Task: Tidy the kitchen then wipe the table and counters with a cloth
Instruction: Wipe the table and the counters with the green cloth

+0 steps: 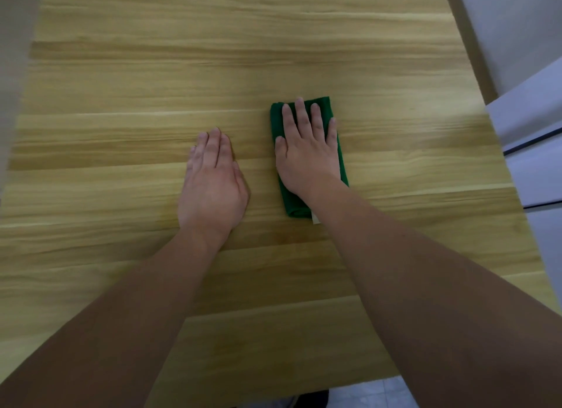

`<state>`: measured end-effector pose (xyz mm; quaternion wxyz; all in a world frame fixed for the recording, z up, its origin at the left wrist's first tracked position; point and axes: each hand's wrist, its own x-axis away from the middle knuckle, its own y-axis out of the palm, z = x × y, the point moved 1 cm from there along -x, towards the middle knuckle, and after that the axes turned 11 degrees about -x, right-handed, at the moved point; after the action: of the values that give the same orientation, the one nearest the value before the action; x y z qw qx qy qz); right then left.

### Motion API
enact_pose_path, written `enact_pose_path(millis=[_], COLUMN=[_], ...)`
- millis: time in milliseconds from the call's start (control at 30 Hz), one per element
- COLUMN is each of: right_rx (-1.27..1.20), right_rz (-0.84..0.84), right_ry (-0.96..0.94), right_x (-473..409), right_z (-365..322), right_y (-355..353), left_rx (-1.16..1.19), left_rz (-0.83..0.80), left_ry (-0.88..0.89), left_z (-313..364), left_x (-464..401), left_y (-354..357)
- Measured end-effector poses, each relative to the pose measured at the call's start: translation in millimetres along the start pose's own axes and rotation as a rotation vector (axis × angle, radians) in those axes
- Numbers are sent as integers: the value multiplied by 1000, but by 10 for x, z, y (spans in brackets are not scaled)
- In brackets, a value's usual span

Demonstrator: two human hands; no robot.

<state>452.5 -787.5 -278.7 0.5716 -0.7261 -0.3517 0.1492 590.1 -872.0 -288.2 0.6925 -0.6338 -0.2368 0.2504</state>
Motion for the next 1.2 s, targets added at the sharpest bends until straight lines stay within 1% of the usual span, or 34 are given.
enact_pose_path(millis=[300,567,733,900,1200], right_rx=[-32,-62,-89,-85,-77], right_rz=[-14,-10,26,39,48], right_ry=[-25,-9,-1,8,71], right_x=[681,1421,1854,2316,2389], right_z=[-79,-105,-110,-105,-200], right_y=[146,274,381,473,520], left_rx=[-13,-20,-30,-39,-67], left_rz=[6,9,-8,-15,-50], left_ry=[-8,-11,-25,0,7], left_z=[8,7,-5,2,-22], left_x=[8,13,-27,17,27], left_y=[12,9,51,27,26])
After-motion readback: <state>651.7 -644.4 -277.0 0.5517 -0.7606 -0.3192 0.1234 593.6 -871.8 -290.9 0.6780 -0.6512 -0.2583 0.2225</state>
